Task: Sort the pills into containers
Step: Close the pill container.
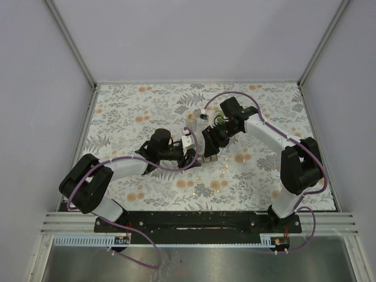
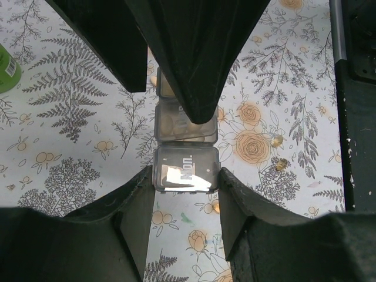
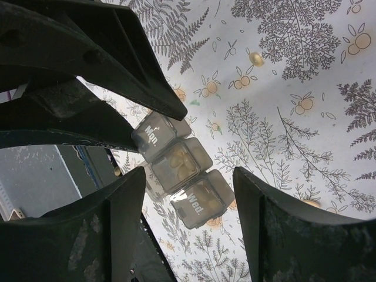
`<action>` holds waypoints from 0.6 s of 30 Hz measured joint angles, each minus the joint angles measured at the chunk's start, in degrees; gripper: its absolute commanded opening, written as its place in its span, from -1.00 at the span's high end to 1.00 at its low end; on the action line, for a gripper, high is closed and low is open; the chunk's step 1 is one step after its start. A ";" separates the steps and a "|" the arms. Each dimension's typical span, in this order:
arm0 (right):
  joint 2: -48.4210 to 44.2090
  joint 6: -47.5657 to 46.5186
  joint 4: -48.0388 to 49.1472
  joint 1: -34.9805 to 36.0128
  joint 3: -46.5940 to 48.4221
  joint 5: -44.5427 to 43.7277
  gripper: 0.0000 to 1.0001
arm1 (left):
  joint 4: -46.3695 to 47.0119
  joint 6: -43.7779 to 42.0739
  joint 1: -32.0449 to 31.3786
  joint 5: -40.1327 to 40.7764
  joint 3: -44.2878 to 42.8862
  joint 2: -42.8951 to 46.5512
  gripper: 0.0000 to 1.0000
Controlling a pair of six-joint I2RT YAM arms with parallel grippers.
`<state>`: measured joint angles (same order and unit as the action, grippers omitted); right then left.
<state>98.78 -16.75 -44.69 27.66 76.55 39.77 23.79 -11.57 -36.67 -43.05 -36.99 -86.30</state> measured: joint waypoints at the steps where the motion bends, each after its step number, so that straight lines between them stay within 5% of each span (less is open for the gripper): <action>1: 0.00 -0.09 -0.07 0.04 0.00 0.13 -0.43 | 0.17 0.00 0.00 -0.04 0.00 0.07 1.00; 18: 2.45 -3.85 -4.52 0.09 0.37 6.64 -0.43 | 2.86 -1.49 0.02 -1.11 2.01 2.91 1.00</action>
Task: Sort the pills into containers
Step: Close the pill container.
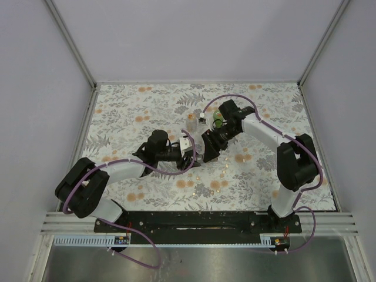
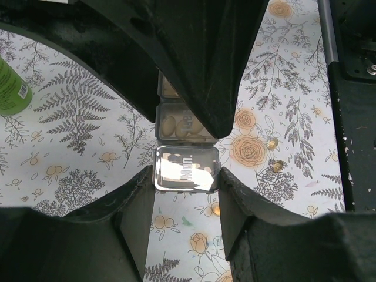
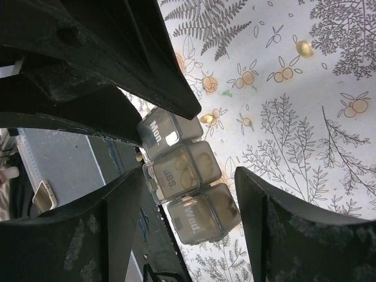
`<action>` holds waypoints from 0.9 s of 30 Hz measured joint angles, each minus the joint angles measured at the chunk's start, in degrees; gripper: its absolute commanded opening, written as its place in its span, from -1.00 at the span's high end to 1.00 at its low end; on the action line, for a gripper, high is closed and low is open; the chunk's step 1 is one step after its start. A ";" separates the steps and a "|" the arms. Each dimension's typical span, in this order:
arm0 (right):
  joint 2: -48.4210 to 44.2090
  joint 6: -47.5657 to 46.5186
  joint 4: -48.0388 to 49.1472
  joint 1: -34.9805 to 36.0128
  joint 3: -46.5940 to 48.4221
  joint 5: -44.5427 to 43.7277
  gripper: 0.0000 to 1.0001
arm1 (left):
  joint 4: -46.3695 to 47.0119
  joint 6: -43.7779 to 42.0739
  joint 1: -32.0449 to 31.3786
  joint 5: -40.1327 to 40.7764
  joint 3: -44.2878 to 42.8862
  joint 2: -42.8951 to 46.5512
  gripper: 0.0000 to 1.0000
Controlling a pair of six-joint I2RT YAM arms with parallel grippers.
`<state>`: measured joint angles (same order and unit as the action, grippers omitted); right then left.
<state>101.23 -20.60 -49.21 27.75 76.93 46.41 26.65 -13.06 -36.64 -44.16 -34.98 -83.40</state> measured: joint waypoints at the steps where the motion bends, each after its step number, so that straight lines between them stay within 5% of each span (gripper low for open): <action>1: 0.33 -0.17 -0.22 0.02 0.13 0.37 -0.42 | -0.07 -0.15 0.00 -0.07 0.00 0.07 1.00; 27: 1.86 -0.90 -1.70 -0.07 0.63 2.64 0.06 | -1.27 -1.90 0.00 -0.98 0.96 1.29 1.00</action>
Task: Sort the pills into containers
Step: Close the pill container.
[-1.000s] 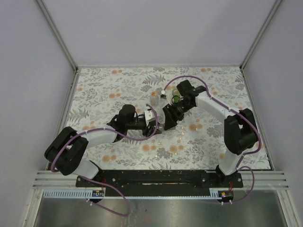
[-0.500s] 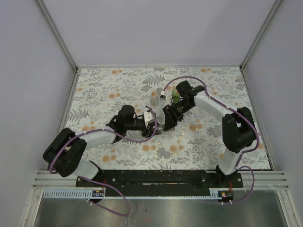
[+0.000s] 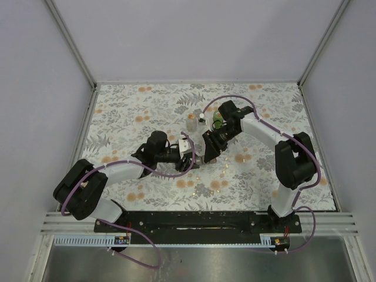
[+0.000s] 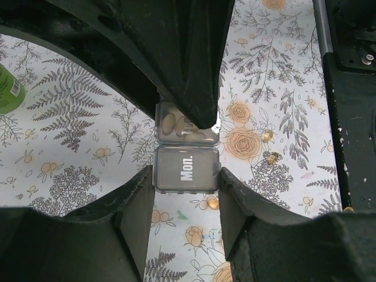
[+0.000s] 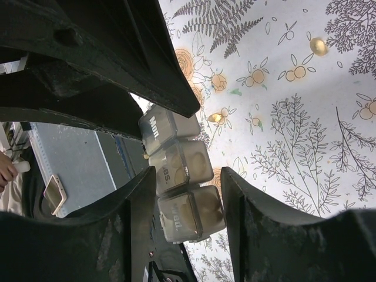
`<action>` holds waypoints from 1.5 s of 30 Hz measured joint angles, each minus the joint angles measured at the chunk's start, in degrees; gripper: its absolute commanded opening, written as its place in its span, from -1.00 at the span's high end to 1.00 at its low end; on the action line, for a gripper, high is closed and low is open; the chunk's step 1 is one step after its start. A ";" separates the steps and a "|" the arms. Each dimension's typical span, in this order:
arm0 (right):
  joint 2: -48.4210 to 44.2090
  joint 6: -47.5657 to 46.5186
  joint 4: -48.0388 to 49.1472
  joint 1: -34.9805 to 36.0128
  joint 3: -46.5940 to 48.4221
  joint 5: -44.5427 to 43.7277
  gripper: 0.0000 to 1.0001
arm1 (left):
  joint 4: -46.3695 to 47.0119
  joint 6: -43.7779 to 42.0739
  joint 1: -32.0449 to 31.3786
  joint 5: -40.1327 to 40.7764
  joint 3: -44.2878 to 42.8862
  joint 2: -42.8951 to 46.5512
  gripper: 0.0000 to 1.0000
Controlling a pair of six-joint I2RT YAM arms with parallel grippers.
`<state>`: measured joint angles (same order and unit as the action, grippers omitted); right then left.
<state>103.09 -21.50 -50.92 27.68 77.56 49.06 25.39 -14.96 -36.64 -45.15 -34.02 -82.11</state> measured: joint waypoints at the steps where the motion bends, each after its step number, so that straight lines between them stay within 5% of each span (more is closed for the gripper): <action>1: 0.00 -0.11 0.00 0.00 0.00 0.07 0.06 | -0.07 0.02 0.00 0.00 0.00 0.00 1.00; 11: 0.61 -1.27 -0.55 -0.22 0.00 3.67 -0.20 | -1.27 0.39 0.00 0.09 0.39 2.14 1.00; 25: 2.84 -1.31 -2.19 -0.57 0.00 11.21 -0.04 | 0.59 0.90 0.00 0.28 -0.48 2.99 1.00; 33: 3.23 -1.86 -3.80 -1.46 0.07 13.51 -0.23 | 1.29 0.85 0.02 0.35 -0.46 3.43 1.00; 45: 4.72 -2.32 -5.55 -2.43 0.98 14.75 -0.21 | 1.25 0.83 0.02 0.31 -0.46 3.43 1.00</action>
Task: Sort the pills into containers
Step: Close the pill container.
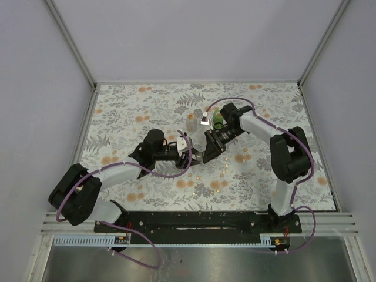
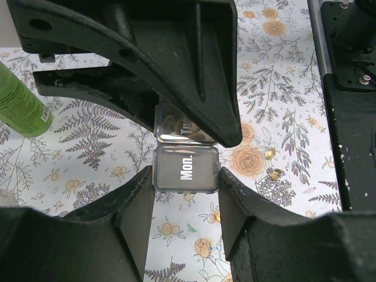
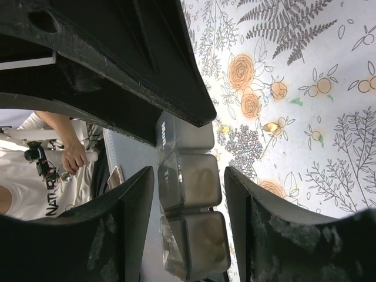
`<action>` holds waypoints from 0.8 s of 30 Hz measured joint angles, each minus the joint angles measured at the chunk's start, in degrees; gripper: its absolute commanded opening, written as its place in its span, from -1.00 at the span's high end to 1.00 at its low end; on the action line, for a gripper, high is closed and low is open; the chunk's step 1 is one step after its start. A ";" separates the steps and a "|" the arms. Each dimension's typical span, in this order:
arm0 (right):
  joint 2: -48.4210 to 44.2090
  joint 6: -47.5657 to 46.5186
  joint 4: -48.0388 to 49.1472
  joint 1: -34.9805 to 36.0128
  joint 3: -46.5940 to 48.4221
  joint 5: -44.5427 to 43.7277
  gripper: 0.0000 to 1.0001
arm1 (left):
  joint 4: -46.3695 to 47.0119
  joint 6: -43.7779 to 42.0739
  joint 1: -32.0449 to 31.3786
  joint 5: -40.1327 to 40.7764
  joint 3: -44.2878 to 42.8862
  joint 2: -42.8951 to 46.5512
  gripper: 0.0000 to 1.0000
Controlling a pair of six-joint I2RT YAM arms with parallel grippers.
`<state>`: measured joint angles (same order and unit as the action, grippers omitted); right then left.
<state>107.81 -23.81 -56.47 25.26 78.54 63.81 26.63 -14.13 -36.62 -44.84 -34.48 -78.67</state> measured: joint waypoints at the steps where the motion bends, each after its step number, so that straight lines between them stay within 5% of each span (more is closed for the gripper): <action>1: 0.00 0.00 0.00 -0.17 0.09 0.15 -0.21 | 0.02 0.00 0.00 0.00 0.00 0.00 1.00; 13: 0.09 0.04 -0.39 -0.79 0.66 0.83 0.04 | 0.00 0.00 0.00 -0.02 0.02 0.00 1.00; 24: 1.40 0.04 -1.64 -1.05 0.96 2.67 0.48 | -0.04 -0.44 -0.15 -0.22 0.13 0.00 1.00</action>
<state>109.21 -23.77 -58.11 24.21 79.50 66.48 26.59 -14.57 -36.77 -45.06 -34.35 -78.67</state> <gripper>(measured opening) 0.455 0.473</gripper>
